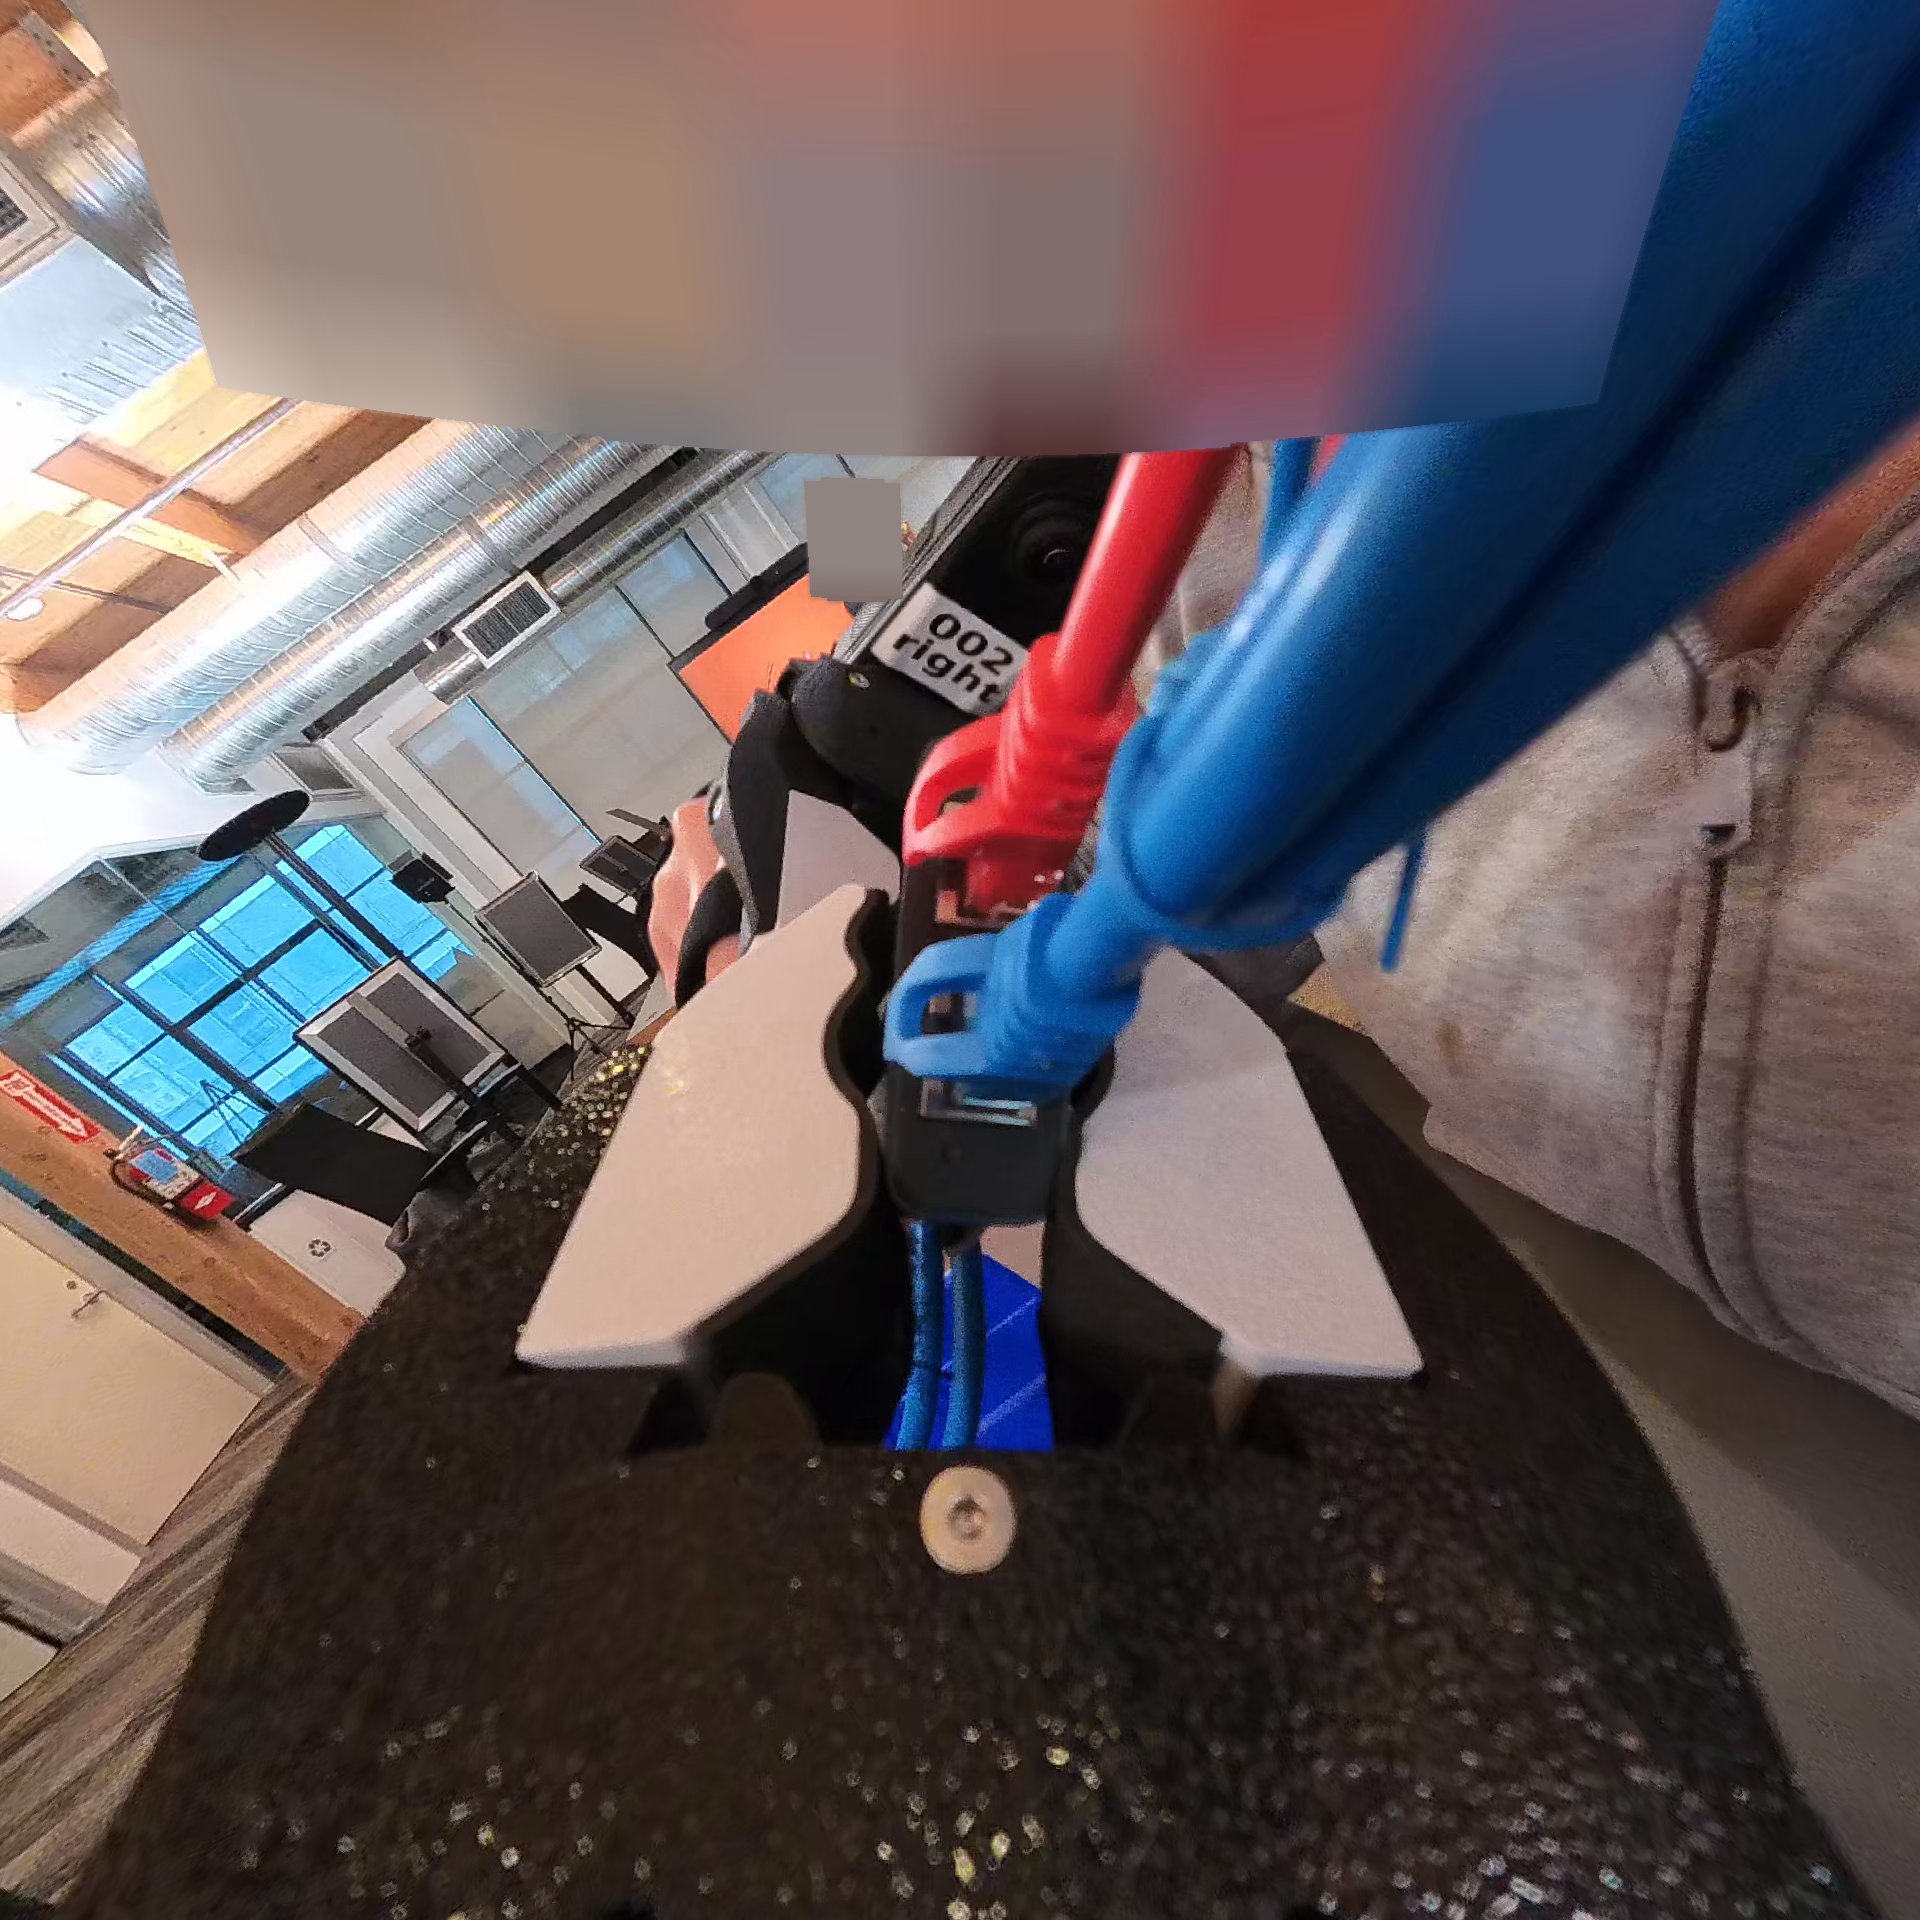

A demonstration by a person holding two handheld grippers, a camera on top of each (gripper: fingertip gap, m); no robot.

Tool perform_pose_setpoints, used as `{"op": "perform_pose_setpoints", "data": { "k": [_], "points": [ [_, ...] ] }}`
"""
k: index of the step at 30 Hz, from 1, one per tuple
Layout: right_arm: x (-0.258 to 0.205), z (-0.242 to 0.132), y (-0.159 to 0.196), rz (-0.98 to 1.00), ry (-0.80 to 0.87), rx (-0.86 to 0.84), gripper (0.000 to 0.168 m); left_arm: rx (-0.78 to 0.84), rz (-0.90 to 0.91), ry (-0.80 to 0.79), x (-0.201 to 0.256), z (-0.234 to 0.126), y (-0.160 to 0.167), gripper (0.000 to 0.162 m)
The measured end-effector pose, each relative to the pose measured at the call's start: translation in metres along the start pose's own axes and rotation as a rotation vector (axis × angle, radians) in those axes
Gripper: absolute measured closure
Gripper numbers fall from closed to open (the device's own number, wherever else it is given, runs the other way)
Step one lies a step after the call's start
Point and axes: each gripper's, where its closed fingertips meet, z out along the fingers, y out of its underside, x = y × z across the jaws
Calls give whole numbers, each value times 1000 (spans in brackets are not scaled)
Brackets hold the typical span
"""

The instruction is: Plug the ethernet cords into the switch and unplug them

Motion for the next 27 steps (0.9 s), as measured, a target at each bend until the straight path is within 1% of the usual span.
{"op": "perform_pose_setpoints", "data": {
  "k": [1,2,4,7,10,13,16,17,19,22,24,27],
  "points": [
    [0,-1,1,2,2,-9,157,-3,3,-4,0,1,1,131],
    [0,-1,3,19,4,-23,157,-13,12,-11,-1,1,4,131],
    [0,-2,7,118,-10,-56,156,-29,31,-46,-6,2,8,131],
    [-3,3,9,248,-3,-62,155,1,2,-60,-9,0,9,131],
    [-3,8,16,309,58,-83,156,-2,-9,-88,-13,-3,13,130],
    [0,9,19,427,96,-45,157,8,-43,-139,-18,-2,12,127],
    [2,6,20,517,104,-20,158,33,-101,-196,-25,-8,8,115],
    [3,5,20,556,99,4,158,46,-109,-217,-28,-13,6,114],
    [3,6,16,661,71,61,158,57,-123,-256,-33,-21,2,117],
    [5,6,9,825,2,166,159,73,-167,-283,-34,-27,-2,136],
    [3,9,3,914,-65,213,158,90,-190,-305,-34,-30,-5,139],
    [2,14,0,985,-103,235,158,123,-258,-363,-37,-35,-6,139]
  ]
}}
